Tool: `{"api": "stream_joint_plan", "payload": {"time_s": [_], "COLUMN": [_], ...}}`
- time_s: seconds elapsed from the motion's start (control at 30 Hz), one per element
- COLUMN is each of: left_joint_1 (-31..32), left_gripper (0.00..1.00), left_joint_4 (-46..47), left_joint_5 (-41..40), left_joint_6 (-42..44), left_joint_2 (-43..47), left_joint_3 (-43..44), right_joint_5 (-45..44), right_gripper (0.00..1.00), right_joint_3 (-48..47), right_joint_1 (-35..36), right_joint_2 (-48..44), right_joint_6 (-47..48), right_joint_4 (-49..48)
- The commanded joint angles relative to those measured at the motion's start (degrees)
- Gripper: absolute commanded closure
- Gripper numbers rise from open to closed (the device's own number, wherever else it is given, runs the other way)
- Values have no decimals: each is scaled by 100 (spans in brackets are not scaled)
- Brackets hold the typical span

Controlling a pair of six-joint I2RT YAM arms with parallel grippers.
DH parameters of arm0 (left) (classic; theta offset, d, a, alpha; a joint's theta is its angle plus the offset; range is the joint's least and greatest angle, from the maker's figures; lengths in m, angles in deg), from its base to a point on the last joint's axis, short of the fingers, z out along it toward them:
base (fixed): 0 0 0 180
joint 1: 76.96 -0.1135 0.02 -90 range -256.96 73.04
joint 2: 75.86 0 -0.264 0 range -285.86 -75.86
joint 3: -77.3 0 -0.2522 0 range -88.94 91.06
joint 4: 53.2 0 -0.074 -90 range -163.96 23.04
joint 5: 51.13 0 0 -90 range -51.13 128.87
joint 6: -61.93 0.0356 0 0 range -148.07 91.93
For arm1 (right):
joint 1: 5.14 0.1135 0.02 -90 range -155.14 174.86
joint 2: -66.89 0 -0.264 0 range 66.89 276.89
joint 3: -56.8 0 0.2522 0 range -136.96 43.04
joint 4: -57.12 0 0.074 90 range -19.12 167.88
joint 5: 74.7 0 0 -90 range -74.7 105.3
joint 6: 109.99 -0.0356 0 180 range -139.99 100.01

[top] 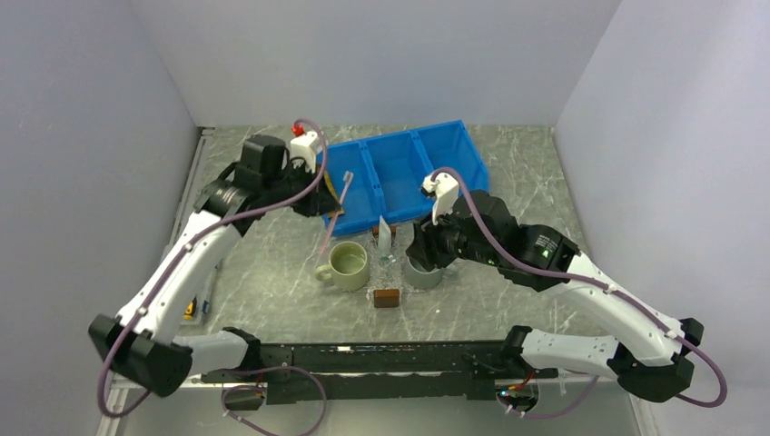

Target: Prepare toiletry sets of a toothbrush and toothpaste on the tray

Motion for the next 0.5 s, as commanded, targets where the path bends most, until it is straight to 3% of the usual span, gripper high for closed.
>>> {"api": "stream_joint_plan", "payload": {"time_s": [0.0, 0.23, 0.47], "left_joint_1": [17, 25, 199], "left_gripper": [100, 100, 100], "left_joint_4": [69, 245, 879], "left_joint_5": [1157, 2519, 3312], "left_joint_6": [356, 530, 190], "left_joint_2": [729, 1770, 2603], "left_joint_3": [-611, -1430, -2072], "right_joint_5": [571, 1198, 1892], "right_gripper": [55, 52, 46], "right_joint_3": [-627, -1147, -1687], "right_joint_1": [15, 22, 14], "right_joint_2": [67, 396, 907], "right_joint_6": [194, 233, 177], "right_joint_4": [-7, 43, -40]}}
